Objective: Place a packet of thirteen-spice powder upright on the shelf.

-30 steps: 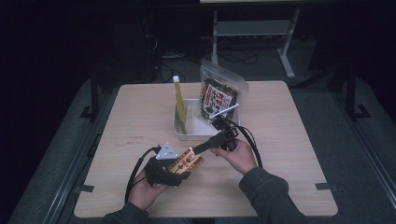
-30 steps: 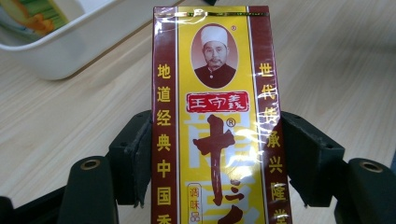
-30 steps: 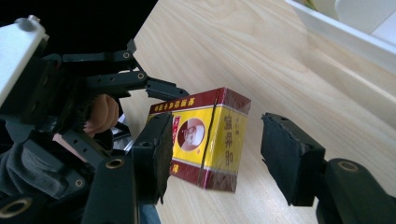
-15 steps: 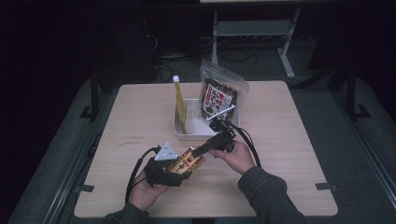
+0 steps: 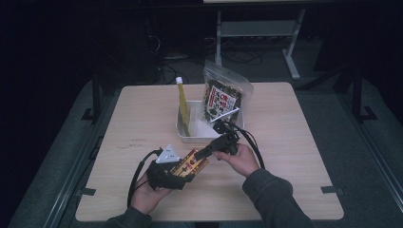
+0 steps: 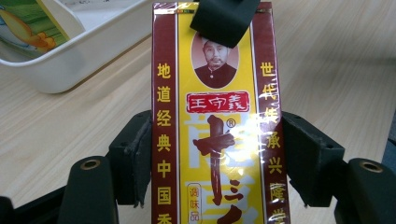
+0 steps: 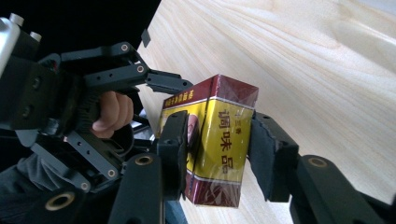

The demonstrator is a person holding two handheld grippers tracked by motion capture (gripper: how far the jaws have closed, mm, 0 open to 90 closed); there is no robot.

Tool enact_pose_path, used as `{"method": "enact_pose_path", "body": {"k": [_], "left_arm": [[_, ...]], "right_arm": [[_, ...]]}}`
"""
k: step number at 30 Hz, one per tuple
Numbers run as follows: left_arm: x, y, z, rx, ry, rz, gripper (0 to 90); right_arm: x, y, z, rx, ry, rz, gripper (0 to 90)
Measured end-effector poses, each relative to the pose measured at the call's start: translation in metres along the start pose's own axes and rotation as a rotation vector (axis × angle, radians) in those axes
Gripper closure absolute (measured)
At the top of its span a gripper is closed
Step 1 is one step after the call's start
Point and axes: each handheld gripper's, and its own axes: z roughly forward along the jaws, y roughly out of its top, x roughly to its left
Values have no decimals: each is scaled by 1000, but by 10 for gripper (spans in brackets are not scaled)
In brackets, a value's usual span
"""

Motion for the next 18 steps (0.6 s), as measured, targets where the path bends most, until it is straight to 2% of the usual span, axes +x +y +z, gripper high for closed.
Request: {"method": "enact_pose_path", "body": {"k": [5,9,12,15,18], "left_arm": [[-1,-1,2,3,21,20,319],[-1,-2,3,-2,42,34,316],[0,-2,4,-2,29,25,301],[2,-3,6,-8,17,16,295],[3,-3,5,-9,10,10,260]], "right_arm": [[1,0,-3,-28,22,21,651],[3,0,-4,-47,22,28,669],[4,0,-4,-51,36,32,683],[8,1,-4,-51,15,28,685],[16,3,-5,-42,-17,-7,685]]}}
